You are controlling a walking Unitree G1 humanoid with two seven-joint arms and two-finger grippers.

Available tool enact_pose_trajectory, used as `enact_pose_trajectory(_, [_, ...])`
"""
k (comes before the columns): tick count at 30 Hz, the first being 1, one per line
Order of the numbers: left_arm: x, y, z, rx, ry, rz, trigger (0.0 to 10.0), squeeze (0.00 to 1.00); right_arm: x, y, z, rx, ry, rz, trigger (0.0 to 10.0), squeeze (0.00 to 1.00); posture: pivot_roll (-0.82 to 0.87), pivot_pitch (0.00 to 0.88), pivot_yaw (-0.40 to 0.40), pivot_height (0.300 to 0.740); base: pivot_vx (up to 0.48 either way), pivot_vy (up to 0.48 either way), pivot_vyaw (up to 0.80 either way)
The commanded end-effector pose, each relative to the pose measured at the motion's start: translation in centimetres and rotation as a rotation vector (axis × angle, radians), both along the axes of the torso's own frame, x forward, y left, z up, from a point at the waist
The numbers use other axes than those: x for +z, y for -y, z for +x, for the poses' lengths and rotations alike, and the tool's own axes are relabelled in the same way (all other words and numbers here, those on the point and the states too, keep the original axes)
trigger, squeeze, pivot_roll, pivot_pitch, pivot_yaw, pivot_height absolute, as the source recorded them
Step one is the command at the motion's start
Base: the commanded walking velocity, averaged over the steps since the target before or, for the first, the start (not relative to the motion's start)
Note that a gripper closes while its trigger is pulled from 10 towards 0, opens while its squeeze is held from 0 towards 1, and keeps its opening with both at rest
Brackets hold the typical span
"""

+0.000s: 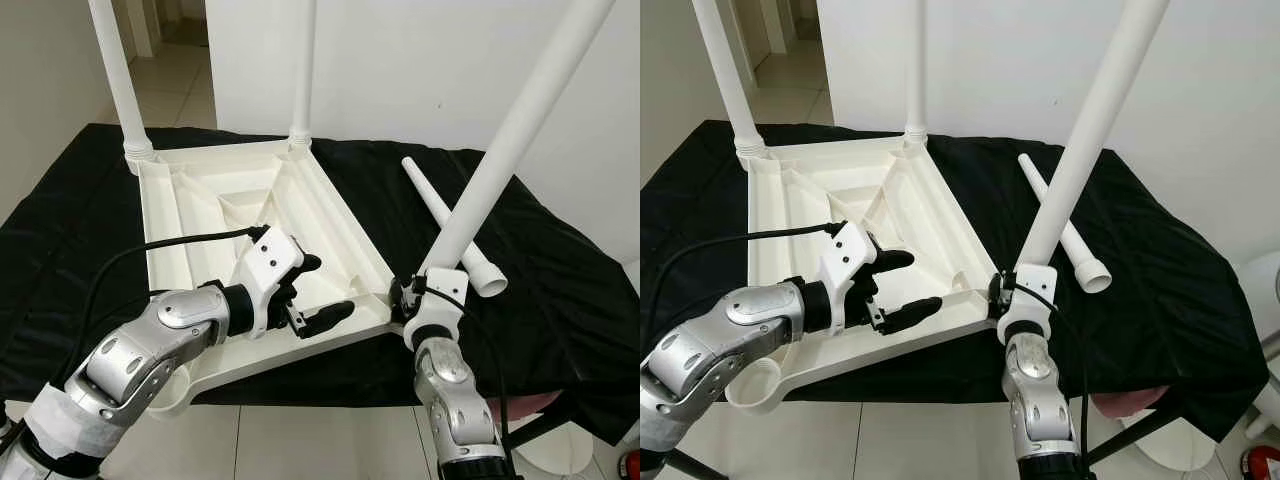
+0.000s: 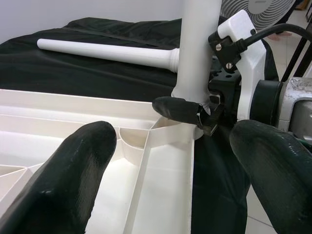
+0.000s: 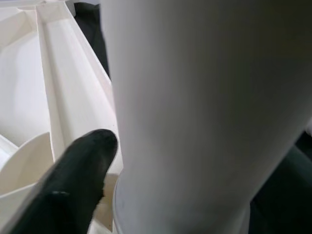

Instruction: Building children table

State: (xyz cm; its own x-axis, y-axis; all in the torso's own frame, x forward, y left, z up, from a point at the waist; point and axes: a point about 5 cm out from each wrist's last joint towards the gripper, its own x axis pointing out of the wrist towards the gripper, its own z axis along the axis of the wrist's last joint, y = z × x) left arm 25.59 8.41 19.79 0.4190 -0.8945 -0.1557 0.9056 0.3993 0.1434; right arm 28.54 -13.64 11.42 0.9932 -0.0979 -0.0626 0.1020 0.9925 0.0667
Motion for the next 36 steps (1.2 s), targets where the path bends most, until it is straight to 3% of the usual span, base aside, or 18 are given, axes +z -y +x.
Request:
enact_pose_trajectory(1, [-0.1, 0.3, -1.0, -0.16, -0.029, 0.01, 10.0, 0.0, 0.0, -0.1, 0.0, 0.013, 0.004, 0.015, 10.0, 1.0, 0.02, 0.0, -0.09, 0.74, 0.0, 0.0, 0.0])
enact_pose_trajectory(3, [-0.1, 0.3, -0.9, -0.16, -0.028, 0.01, 10.0, 0.0, 0.7, 0.3, 0.1, 0.065, 0.053, 0.012, 10.0, 1.0, 0.01, 0.0, -0.089, 0.74, 0.0, 0.0, 0.0])
enact_pose_trajectory(9, [-0.1, 0.4, -1.0, -0.164, -0.031, 0.01, 10.0, 0.0, 0.9, 1.1, 0.1, 0.126, 0.068, -0.017, 10.0, 1.0, 0.01, 0.0, -0.083, 0.74, 0.0, 0.0, 0.0])
enact_pose_trajectory(10, [-0.1, 0.4, -1.0, -0.166, -0.032, 0.01, 10.0, 0.0, 1.0, 1.3, 0.1, 0.187, 0.074, -0.029, 10.0, 0.0, 0.01, 0.0, -0.069, 0.74, 0.0, 0.0, 0.0])
enact_pose_trajectory(14, [-0.1, 0.4, -1.1, -0.169, -0.033, 0.012, 10.0, 0.0, 1.1, 1.7, 0.1, 0.251, 0.081, -0.051, 10.0, 0.0, 0.01, 0.0, -0.069, 0.74, 0.0, 0.0, 0.0])
enact_pose_trajectory(17, [0.0, 0.5, -1.1, -0.175, -0.033, 0.013, 10.0, 0.0, 1.4, 3.0, 0.3, 0.389, 0.108, -0.161, 10.0, 0.0, 0.01, 0.0, -0.06, 0.74, 0.0, 0.0, 0.0])
enact_pose_trajectory(26, [0.0, 0.5, -1.2, -0.18, -0.039, 0.012, 10.0, 0.0, 1.1, 4.3, 0.6, 0.605, 0.11, -0.243, 10.0, 0.0, 0.01, 0.0, -0.051, 0.74, 0.0, 0.0, 0.0])
enact_pose_trajectory(36, [0.0, 0.5, -1.3, -0.181, -0.044, 0.014, 10.0, 0.0, 0.8, 5.0, 1.8, 0.703, 0.101, -0.309, 10.0, 0.0, 0.01, 0.0, -0.048, 0.74, 0.0, 0.0, 0.0])
